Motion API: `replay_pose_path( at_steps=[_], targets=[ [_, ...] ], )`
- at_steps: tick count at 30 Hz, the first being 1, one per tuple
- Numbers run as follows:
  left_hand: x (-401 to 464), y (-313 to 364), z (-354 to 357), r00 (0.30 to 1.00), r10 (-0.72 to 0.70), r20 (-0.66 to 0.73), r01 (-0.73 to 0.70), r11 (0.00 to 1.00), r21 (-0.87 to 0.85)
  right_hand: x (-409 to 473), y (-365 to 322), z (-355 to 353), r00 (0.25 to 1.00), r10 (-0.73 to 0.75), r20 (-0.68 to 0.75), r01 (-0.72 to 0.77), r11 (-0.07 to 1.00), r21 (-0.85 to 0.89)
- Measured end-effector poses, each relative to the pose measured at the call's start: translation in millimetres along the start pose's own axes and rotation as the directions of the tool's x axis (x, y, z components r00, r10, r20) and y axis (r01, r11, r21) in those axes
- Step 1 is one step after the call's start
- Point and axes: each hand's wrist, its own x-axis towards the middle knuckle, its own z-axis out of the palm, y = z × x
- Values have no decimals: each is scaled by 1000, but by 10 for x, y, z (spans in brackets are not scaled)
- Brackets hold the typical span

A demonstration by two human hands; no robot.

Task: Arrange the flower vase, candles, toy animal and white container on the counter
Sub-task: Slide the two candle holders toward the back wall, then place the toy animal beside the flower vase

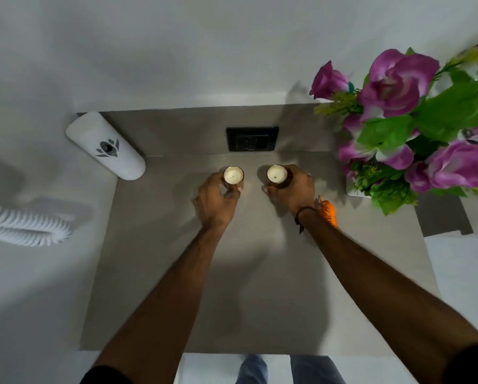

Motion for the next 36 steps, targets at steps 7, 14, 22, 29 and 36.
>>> replay_pose_path(
  at_steps=[7,14,22,29,36],
  targets=[
    [428,151,177,997,-78,-5,78,997,5,444,-99,180,998,-16,-66,17,1000,13],
    [520,155,236,998,-62,-16,63,997,51,545,-86,258,995,-26,-96,28,999,19],
    [229,-64,254,993,14,118,-40,975,220,361,-186,46,998,-48,-30,46,998,-42],
    [-951,-619,201,906,264,331,-402,782,477,-706,331,-470,951,-171,-257,108,965,-240],
    [-1099,-674,118,892,241,383,-422,747,514,-1115,726,-520,937,47,-346,-98,987,-130]
  ],
)
